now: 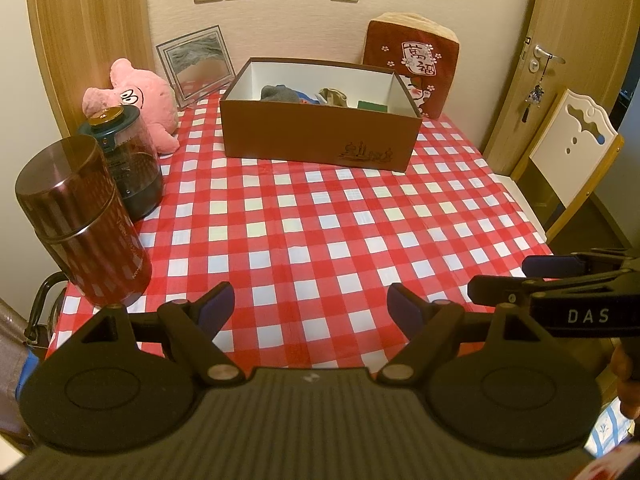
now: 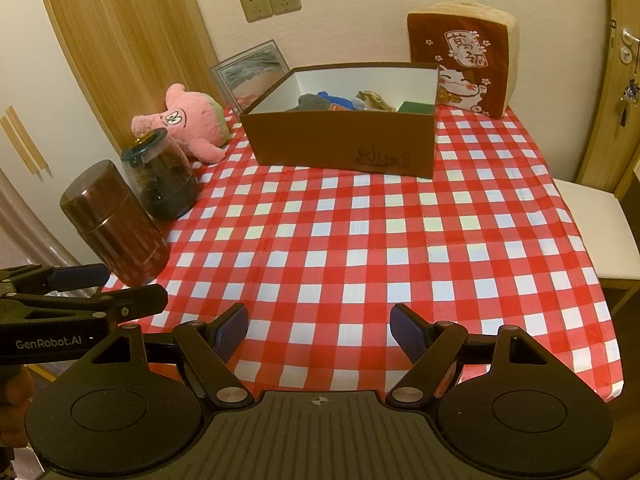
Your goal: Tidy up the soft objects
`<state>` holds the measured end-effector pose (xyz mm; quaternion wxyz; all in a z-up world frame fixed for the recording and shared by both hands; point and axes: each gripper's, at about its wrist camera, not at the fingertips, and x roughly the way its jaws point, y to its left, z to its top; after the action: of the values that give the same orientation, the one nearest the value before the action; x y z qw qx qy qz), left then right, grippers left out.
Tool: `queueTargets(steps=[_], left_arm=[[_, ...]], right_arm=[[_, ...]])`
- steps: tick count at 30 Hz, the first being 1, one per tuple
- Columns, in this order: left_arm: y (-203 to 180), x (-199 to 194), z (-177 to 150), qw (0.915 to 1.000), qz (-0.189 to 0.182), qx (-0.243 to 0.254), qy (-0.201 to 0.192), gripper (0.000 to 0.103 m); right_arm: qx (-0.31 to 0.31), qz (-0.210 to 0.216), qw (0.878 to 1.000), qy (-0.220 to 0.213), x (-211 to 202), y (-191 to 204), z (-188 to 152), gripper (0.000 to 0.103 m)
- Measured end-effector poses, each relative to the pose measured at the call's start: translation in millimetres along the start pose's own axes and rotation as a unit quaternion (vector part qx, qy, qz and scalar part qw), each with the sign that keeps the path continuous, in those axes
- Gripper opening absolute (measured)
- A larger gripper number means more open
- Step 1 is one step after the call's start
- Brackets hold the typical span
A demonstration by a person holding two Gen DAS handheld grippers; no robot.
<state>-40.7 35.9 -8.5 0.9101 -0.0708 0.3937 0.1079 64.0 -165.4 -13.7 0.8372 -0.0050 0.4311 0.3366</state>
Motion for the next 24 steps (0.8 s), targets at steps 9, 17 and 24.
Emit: queueTargets(steps=[9, 17, 24], left_arm=[[0.6, 0.8, 0.1, 1.0000, 0.000, -0.001, 0.000, 0.082], [0.7, 1.5, 0.3, 1.0000, 0.000, -0.001, 0.001, 0.082], [0.4, 2.1, 0.5, 1.0000, -0.001, -0.001, 0.001, 0.082]], right_arm=[[0.000, 0.000, 1.000, 0.001, 0.7, -0.5, 0.1, 0.078], [0.000, 0.000, 1.000, 0.001, 0.5, -0.7, 0.4, 0.078], [0.000, -0.001, 1.000, 0.001, 0.9, -0.9, 0.6, 0.078]])
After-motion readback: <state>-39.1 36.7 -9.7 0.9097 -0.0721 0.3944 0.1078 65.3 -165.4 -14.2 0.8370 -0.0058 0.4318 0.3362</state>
